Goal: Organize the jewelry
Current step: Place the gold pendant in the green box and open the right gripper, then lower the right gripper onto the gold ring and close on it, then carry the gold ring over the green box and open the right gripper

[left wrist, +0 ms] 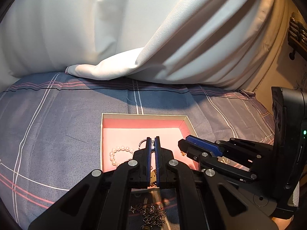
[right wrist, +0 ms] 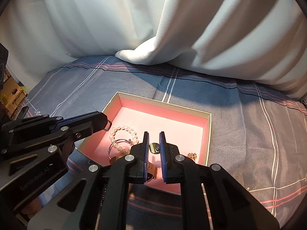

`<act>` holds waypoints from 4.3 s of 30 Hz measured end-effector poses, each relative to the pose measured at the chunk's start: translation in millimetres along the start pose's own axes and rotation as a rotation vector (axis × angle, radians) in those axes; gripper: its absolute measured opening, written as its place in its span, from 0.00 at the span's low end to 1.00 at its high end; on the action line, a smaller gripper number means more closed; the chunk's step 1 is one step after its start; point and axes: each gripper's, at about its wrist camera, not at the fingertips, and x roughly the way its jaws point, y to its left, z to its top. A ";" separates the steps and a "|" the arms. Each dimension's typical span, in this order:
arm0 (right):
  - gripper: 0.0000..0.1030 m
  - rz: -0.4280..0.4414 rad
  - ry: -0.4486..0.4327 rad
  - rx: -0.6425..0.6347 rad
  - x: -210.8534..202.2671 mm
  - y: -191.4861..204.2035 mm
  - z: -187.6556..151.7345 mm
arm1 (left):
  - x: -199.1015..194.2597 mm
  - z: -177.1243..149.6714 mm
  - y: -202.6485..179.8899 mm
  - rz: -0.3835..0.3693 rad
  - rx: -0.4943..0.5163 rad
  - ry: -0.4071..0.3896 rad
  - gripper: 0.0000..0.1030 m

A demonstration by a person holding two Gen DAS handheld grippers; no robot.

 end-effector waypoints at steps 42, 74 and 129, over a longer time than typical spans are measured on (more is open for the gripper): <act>0.61 -0.060 0.096 0.155 -28.4 -32.4 -146.9 | 1.4 -137.3 -5.3 0.007 0.154 0.174 0.05; 0.23 -0.041 0.094 0.138 -10.5 -37.9 -132.6 | -27.5 -124.4 2.0 -0.021 0.087 0.123 0.05; 0.23 -0.023 -0.041 -0.002 -21.3 -4.0 27.5 | -14.9 25.4 6.5 0.038 0.015 -0.029 0.05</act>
